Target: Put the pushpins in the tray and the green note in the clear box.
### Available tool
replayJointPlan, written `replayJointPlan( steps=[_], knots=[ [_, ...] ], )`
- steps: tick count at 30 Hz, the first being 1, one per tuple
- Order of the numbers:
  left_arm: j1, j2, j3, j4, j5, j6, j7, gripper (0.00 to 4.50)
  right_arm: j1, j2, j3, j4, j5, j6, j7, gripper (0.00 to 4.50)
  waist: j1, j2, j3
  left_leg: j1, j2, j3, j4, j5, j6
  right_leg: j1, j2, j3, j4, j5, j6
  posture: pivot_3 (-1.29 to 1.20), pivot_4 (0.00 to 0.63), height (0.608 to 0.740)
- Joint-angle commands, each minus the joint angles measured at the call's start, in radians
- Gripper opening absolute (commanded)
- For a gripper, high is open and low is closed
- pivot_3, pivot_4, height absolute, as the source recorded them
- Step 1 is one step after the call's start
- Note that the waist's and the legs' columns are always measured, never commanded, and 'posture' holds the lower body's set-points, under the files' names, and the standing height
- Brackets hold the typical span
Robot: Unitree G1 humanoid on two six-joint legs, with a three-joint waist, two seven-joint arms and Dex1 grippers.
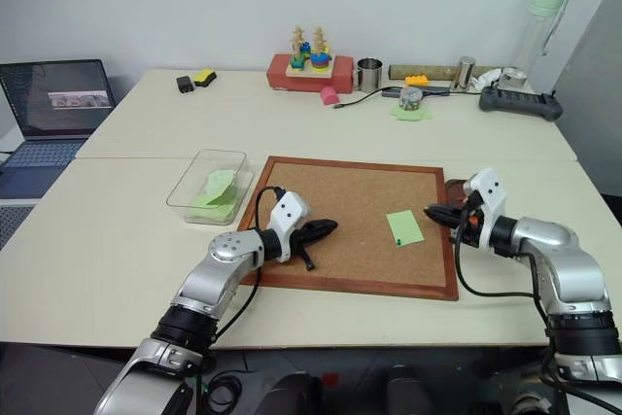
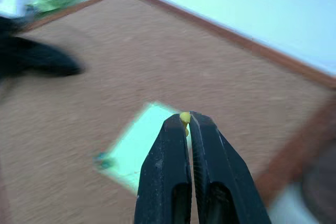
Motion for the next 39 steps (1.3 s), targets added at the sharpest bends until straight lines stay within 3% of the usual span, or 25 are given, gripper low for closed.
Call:
replayJointPlan(
  steps=[1, 5, 10, 14, 25, 33, 39],
  knots=[
    [0.037, 0.013, -0.038, 0.057, 0.048, 0.026, -0.003, 0.00, -0.059, 0.031, -0.045, 0.084, -0.063, -0.032, -0.160, 0.05, 0.000, 0.000, 0.000, 0.000, 0.000, 0.000, -0.001, 0.000, 0.000, 0.000, 0.000, 0.000, 0.000, 0.000, 0.000, 0.00, 0.150, 0.740],
    [0.036, 0.012, -0.039, 0.056, 0.049, 0.023, -0.002, 0.00, -0.091, 0.064, -0.057, 0.173, -0.112, -0.041, -0.272, 0.05, 0.000, 0.000, 0.000, 0.000, 0.000, 0.000, -0.003, 0.000, 0.000, -0.001, 0.000, 0.000, 0.000, 0.001, 0.003, 0.00, 0.150, 0.740],
    [0.039, 0.013, -0.040, 0.055, 0.050, 0.022, 0.000, 0.00, -0.099, 0.080, -0.059, 0.228, -0.131, -0.057, -0.308, 0.05, 0.001, 0.000, 0.000, 0.000, -0.001, 0.000, -0.004, 0.000, 0.000, -0.001, 0.000, 0.000, 0.000, 0.001, 0.004, 0.00, 0.150, 0.740],
    [0.043, 0.015, -0.040, 0.052, 0.050, 0.023, 0.001, 0.00, -0.101, 0.080, -0.069, 0.222, -0.118, -0.060, -0.300, 0.70, 0.000, 0.000, 0.000, 0.000, 0.000, 0.000, -0.004, 0.000, 0.000, -0.001, 0.000, 0.000, 0.000, 0.001, 0.004, 0.00, 0.150, 0.740],
    [0.043, 0.016, -0.043, 0.055, 0.053, 0.019, 0.000, 0.00, -0.096, 0.031, -0.103, 0.125, -0.066, -0.062, -0.207, 3.18, 0.000, 0.000, 0.000, 0.000, 0.000, 0.000, -0.004, 0.000, 0.000, -0.001, 0.000, 0.000, 0.000, 0.001, 0.004, 0.00, 0.150, 0.740],
    [0.042, 0.015, -0.047, 0.059, 0.054, 0.016, 0.001, 0.00, 0.074, -0.086, 0.042, -0.197, 0.019, -0.054, 0.137, 3.18, 0.000, 0.000, 0.000, 0.001, 0.000, -0.001, -0.007, 0.000, 0.000, 0.000, 0.000, -0.001, -0.001, -0.001, 0.005, 0.00, 0.150, 0.740],
    [0.035, 0.012, -0.051, 0.066, 0.055, 0.012, 0.001, 0.00, 0.129, -0.061, 0.146, -0.228, -0.047, -0.130, 0.158, 3.18, 0.001, -0.001, 0.000, 0.001, 0.000, 0.000, -0.008, 0.000, 0.000, 0.000, -0.001, -0.001, -0.001, -0.001, 0.005, 0.00, 0.150, 0.740]
  ],
)
